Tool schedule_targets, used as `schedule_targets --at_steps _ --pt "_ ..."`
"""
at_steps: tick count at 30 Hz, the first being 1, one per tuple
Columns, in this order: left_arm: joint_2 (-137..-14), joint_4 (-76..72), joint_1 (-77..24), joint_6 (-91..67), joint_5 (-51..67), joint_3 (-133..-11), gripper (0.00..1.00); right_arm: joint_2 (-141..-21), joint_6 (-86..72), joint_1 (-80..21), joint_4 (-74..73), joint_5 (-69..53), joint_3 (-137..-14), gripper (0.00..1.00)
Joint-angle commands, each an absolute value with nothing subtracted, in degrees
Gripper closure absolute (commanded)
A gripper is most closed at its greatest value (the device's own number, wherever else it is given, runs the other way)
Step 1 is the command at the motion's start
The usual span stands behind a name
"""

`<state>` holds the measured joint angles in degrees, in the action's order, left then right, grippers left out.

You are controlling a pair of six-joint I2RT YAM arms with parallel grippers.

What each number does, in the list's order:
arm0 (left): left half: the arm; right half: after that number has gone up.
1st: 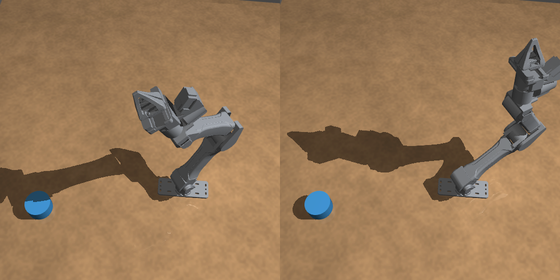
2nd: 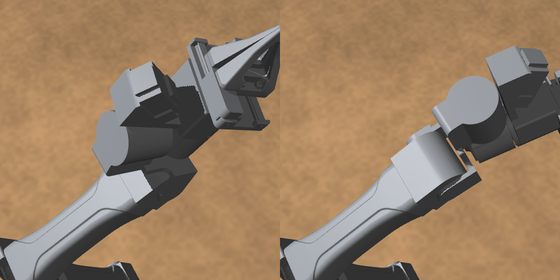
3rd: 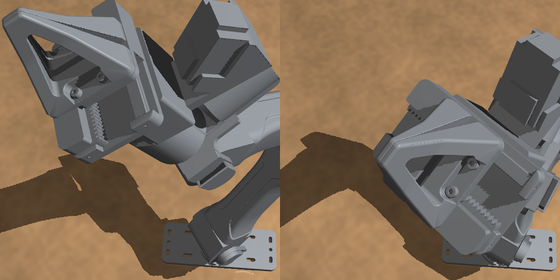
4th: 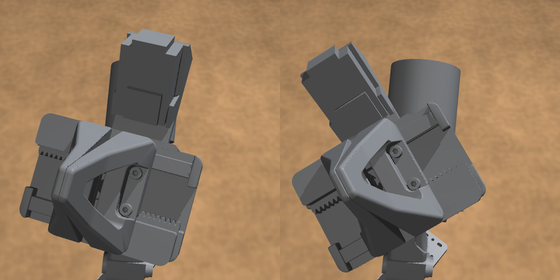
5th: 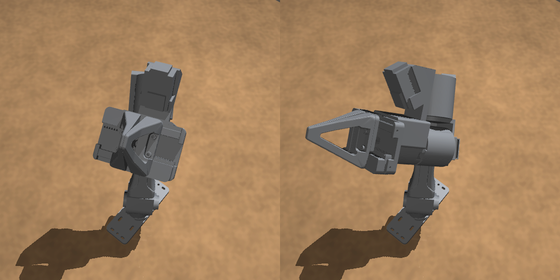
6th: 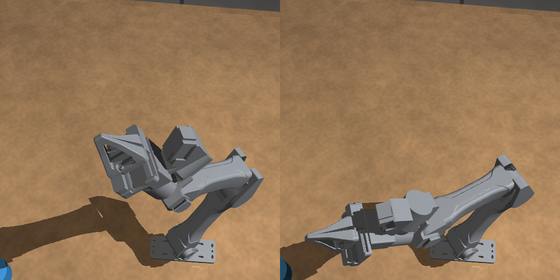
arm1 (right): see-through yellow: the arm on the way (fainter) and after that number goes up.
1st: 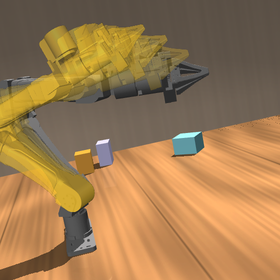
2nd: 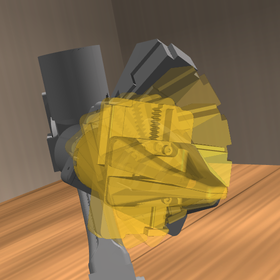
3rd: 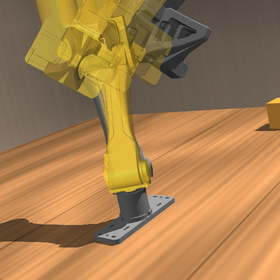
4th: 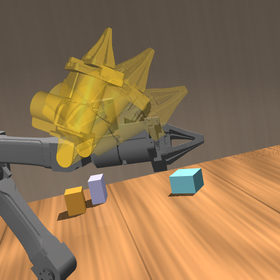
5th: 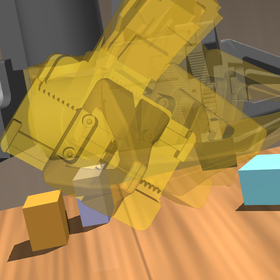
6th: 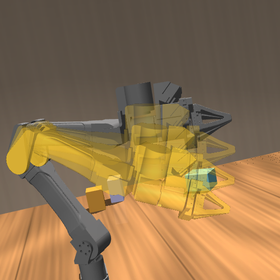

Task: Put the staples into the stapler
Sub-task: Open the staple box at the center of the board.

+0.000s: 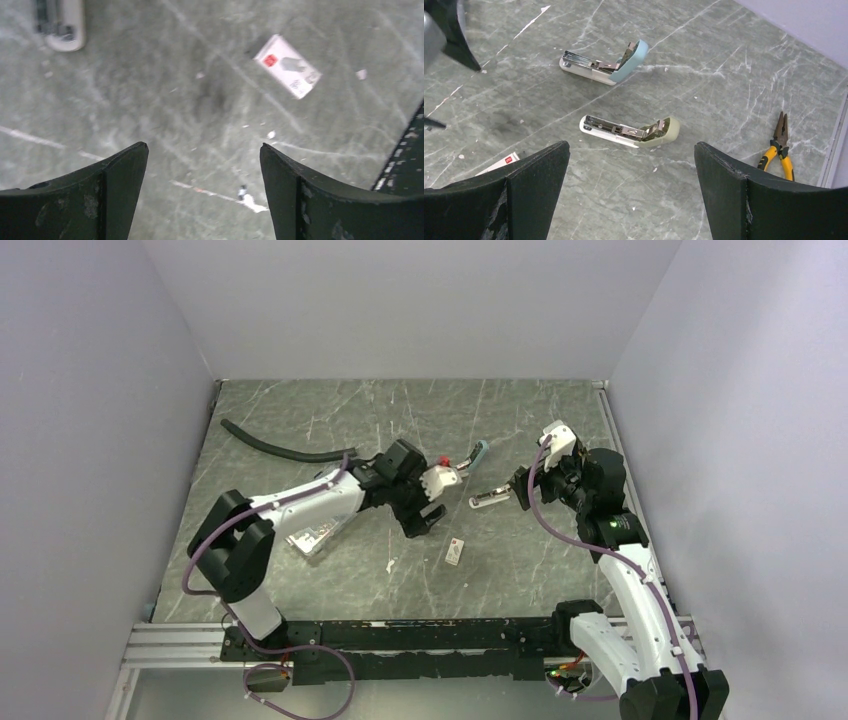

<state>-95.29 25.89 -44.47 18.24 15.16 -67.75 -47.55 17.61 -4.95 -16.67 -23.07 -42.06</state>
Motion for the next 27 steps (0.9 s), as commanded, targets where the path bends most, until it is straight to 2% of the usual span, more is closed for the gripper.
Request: schedule_targets --at_steps 1,5,10,15,23,27 --pt "-98.89 24.63 -48.82 8.94 18.39 -71.08 0.14 -47.29 18.11 -4.82 -15.23 -23.66 -42.40 0.00" --pt "-103.00 25.74 -52.83 0.67 16.01 -73.69 0.07 -48.30 18.11 -4.83 -15.29 -22.86 -42.38 0.00" --pt "-107.55 30.63 -55.96 -9.13 10.39 -79.29 0.06 -47.24 18.33 -4.69 -14.73 -20.71 -41.99 0.00" --pt "-111.44 32.50 -56.73 -11.60 7.97 -82.18 0.07 -46.12 18.19 -4.20 -14.03 -19.44 -41.54 0.00" --pt "-117.50 33.00 -58.41 -12.15 6.13 -84.26 0.15 -45.89 18.11 -4.12 -13.50 -18.93 -41.25 0.00" --pt "-118.93 33.53 -59.06 -10.71 4.99 -84.99 0.24 -45.74 18.23 -4.09 -13.75 -19.30 -41.09 0.00"
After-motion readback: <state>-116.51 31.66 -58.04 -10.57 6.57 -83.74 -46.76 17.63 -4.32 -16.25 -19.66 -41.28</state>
